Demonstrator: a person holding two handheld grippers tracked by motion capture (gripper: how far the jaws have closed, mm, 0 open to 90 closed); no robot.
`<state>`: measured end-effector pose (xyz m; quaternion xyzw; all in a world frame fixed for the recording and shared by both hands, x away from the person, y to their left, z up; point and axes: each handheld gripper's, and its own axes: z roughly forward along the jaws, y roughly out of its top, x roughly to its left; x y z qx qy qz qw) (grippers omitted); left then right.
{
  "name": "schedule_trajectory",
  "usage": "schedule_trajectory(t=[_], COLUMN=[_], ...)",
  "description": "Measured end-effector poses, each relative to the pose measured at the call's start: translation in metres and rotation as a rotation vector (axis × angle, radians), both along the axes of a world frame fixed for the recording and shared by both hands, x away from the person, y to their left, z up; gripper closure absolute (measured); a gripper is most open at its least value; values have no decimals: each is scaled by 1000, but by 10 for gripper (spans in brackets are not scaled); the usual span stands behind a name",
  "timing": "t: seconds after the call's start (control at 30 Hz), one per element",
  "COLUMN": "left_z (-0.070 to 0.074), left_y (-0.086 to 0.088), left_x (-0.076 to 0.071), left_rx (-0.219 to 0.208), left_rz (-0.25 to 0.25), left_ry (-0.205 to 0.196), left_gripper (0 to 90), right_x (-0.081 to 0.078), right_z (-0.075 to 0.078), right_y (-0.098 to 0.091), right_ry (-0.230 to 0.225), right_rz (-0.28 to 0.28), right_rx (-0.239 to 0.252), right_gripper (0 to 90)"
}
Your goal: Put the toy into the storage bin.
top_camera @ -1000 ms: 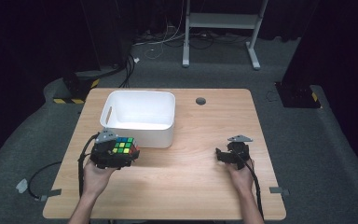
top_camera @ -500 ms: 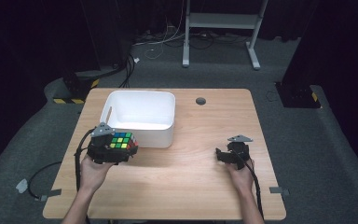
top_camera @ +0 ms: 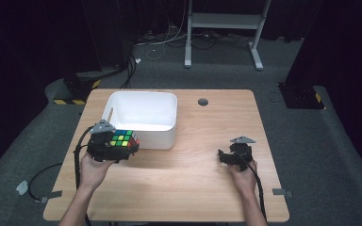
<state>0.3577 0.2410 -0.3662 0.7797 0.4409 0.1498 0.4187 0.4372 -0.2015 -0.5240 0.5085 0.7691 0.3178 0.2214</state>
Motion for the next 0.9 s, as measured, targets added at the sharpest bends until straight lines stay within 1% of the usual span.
schedule_trajectory(t=[0.17,0.3,0.37,0.47,0.6,0.63,0.67,0.73,0.83,0.9], left_z=[5,9,13,15,21,22,23,25,28,31], left_y=[0,1,2,3,3,4,3,3,2,-1], left_x=[2,3,4,5,9,10,11,13,15,20], left_rx=[8,5,-8,-4,-8,-7,-16,-18,-18,-10], left_rz=[-4,-6,-13,-19,-20,-24,-28,-36,-39,-43], left_ry=[-11,-13,-11,-15,-20,-20,-15,-18,-20,-24], left_gripper=[173,173,173,173,173,173,173,173,173,173], right_x=[0,0,0,0,0,0,0,0,0,0], right_z=[0,0,0,0,0,0,0,0,0,0], right_y=[0,0,0,0,0,0,0,0,0,0], right_ry=[-1,-1,-1,-1,-1,-1,1,1,1,0], right_rz=[0,0,0,0,-1,-1,-3,-3,-3,-1], right_rx=[0,0,0,0,0,0,2,2,2,1], right_gripper=[191,192,192,192,192,192,192,192,192,192])
